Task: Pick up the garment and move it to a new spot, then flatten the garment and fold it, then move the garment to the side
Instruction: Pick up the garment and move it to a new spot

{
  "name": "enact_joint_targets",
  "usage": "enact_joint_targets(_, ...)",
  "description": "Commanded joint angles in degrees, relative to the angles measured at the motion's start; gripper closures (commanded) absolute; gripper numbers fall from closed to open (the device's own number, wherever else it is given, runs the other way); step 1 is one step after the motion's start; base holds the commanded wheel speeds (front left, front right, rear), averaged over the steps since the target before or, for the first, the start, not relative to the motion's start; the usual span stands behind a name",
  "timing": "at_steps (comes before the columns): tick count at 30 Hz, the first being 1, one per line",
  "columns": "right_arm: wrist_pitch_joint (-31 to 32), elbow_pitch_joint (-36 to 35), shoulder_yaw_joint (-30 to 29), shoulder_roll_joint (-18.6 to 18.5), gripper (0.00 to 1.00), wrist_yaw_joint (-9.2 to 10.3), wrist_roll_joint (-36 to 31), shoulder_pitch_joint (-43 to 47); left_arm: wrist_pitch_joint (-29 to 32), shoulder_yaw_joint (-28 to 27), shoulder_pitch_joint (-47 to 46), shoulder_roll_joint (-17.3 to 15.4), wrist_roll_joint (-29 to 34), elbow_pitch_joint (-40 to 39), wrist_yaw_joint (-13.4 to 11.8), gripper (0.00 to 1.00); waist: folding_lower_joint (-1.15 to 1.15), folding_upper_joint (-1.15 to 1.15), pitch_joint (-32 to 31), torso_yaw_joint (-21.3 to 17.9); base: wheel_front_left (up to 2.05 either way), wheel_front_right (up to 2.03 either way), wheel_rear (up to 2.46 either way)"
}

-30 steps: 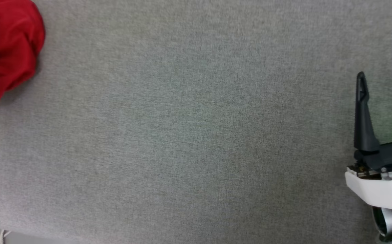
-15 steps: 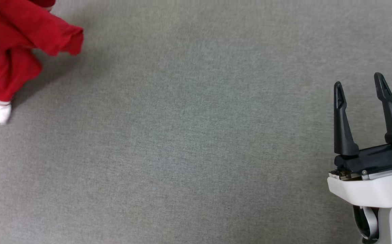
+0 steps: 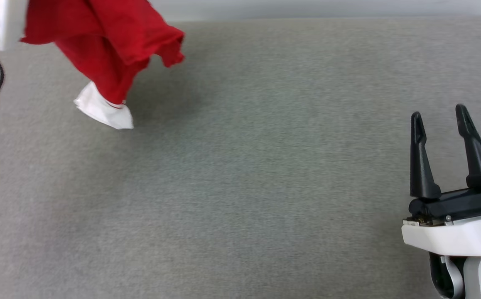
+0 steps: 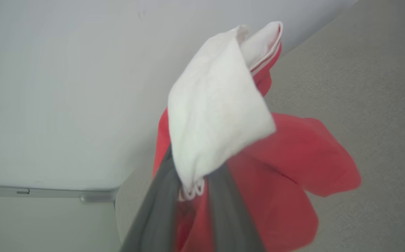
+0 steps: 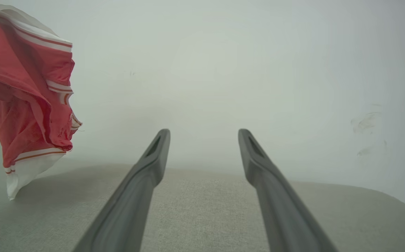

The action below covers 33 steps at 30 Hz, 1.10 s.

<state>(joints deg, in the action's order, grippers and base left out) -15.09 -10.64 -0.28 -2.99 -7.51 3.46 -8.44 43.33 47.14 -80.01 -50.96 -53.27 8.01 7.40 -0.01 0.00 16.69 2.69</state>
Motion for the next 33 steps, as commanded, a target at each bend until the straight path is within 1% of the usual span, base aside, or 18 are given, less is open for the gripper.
enact_joint_targets(1,-0.1,0.3,-0.2,0.2,0.00,0.04,0.4,0.9,0.1,0.7,-1.2,0.7,-0.2,-0.8,-0.1,1.00,0.01,0.00,-1.9,-2.9,0.00,0.00,0.00)
enact_joint_targets(5,-0.1,0.8,-0.2,0.2,0.00,0.04,1.3,1.5,0.6,4.1,-3.3,2.4,0.5,-3.4,-0.1,1.00,0.01,0.00,-2.9,-6.0,0.00,0.00,0.00)
enact_joint_targets(8,-0.1,1.1,-0.4,0.2,0.00,0.04,1.9,1.9,0.6,6.2,-4.7,4.2,-0.3,-5.1,-0.1,1.00,0.01,0.00,-3.5,-8.1,0.00,0.00,0.00)
enact_joint_targets(9,-0.1,1.3,-0.7,0.2,0.00,0.04,2.4,2.2,0.5,8.1,-5.9,5.7,-0.8,-6.4,-0.1,1.00,0.01,0.00,-4.1,-9.8,0.00,0.00,0.00)
enact_joint_targets(14,-0.1,1.7,-0.5,0.2,0.00,0.04,2.9,2.6,0.4,11.3,-6.0,7.5,-1.5,-7.5,-0.1,1.00,0.01,0.00,-4.3,-12.3,0.00,0.00,0.00)
enact_joint_targets(17,-0.1,1.8,-0.5,0.2,0.00,0.04,3.4,2.6,-0.4,13.3,-3.5,8.1,-2.0,-7.5,-0.1,1.00,0.01,0.00,-3.9,-13.4,0.00,0.00,0.00)
enact_joint_targets(20,-0.1,1.9,-0.5,0.2,0.00,0.04,3.5,2.7,-2.2,15.3,-0.3,9.4,-2.5,-6.7,-0.1,1.00,0.01,0.00,-3.0,-13.8,0.00,0.00,0.00)
enact_joint_targets(26,-0.1,1.9,-0.2,0.2,0.00,0.04,3.5,1.1,-7.2,19.4,7.9,13.0,-1.8,-2.9,-0.3,1.00,0.01,0.00,-0.2,-14.2,0.00,0.00,0.00)
enact_joint_targets(28,-0.1,2.0,-0.1,0.2,0.00,0.04,3.3,0.6,-8.8,20.6,10.9,14.4,-2.4,-1.0,-0.3,1.00,0.01,0.00,0.7,-14.3,0.00,0.00,0.00)
enact_joint_targets(33,-0.1,2.2,-0.1,0.2,0.00,0.04,3.0,-0.3,-13.3,23.1,16.6,17.9,-0.9,4.5,-0.3,1.00,0.01,0.00,3.0,-14.6,0.00,0.00,0.00)
